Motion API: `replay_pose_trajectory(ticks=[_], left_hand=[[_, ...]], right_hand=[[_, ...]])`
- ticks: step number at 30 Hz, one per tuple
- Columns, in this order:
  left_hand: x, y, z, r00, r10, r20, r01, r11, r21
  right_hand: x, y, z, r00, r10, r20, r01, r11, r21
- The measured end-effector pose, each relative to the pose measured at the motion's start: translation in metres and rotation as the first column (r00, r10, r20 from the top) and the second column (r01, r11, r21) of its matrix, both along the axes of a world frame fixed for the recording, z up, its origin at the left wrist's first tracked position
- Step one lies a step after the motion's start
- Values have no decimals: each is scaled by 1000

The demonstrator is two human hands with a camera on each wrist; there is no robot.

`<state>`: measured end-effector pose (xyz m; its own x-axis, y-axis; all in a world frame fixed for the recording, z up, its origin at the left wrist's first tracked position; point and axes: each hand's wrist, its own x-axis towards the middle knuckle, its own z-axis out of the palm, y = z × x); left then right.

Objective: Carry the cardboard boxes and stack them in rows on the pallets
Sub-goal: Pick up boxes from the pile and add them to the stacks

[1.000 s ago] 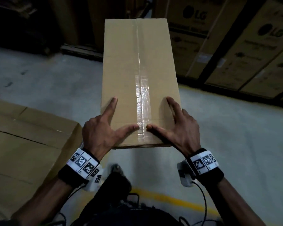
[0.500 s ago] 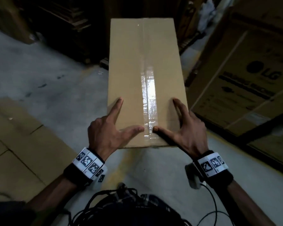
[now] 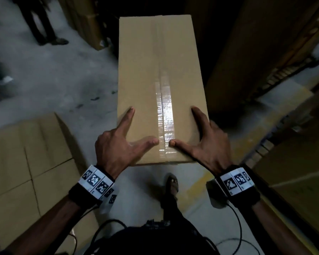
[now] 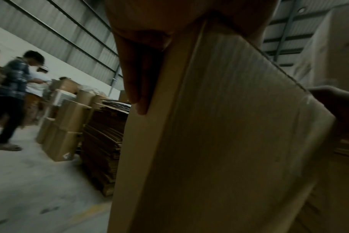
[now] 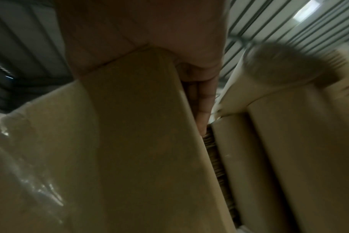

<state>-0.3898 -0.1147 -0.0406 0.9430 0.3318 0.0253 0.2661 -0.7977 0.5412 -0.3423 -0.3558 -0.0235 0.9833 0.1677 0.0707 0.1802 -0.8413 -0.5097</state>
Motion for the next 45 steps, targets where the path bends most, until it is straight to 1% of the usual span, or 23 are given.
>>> replay_pose_trajectory(ticks=[2, 5, 8, 11, 14, 16, 20, 23, 27, 29, 31, 34, 38, 41, 43, 45], left_hand=[[54, 6, 0, 997, 72, -17, -73, 997, -22], [121, 15, 6, 984, 164, -64, -166, 986, -23], [173, 31, 8, 958, 279, -73, -283, 957, -61], [224, 59, 10, 916, 391, -93, -397, 916, -56], [274, 98, 2, 878, 465, -112, -470, 882, -28], [310, 134, -8, 852, 513, -108, -519, 854, -35], [382, 220, -23, 804, 587, -97, -592, 805, -33], [434, 294, -21, 766, 633, -116, -639, 769, -20], [493, 404, -13, 706, 698, -120, -701, 713, 19], [512, 445, -10, 692, 713, -113, -717, 697, 14], [532, 489, -6, 660, 743, -110, -745, 667, 30], [555, 553, -5, 605, 790, -100, -791, 611, 42], [585, 639, -9, 536, 838, -101, -839, 542, 42], [611, 711, -14, 466, 880, -95, -881, 471, 38], [631, 769, -17, 386, 917, -104, -919, 392, 44], [646, 822, -13, 297, 947, -124, -950, 306, 62]], right_hand=[[70, 8, 2, 998, 65, -16, -65, 998, -2], [160, 26, 9, 988, 154, -21, -154, 988, -7], [237, 56, 9, 966, 254, -48, -255, 967, -27], [311, 98, 7, 928, 361, -89, -364, 931, -15], [381, 149, -3, 890, 446, -97, -451, 891, -43], [429, 192, -10, 859, 502, -101, -508, 860, -53], [520, 296, -21, 803, 591, -80, -594, 803, -34], [579, 382, -17, 775, 627, -78, -629, 777, -8], [651, 505, -7, 710, 699, -80, -701, 713, 13], [677, 553, -7, 689, 721, -71, -724, 690, -19], [702, 606, -7, 658, 749, -77, -752, 659, -21], [735, 687, -10, 592, 801, -87, -805, 592, -30], [778, 798, -23, 500, 862, -84, -865, 501, -8], [810, 893, -36, 419, 905, -69, -906, 422, 37], [832, 967, -42, 351, 933, -79, -933, 356, 59], [851, 1039, -38, 275, 957, -91, -959, 280, 52]])
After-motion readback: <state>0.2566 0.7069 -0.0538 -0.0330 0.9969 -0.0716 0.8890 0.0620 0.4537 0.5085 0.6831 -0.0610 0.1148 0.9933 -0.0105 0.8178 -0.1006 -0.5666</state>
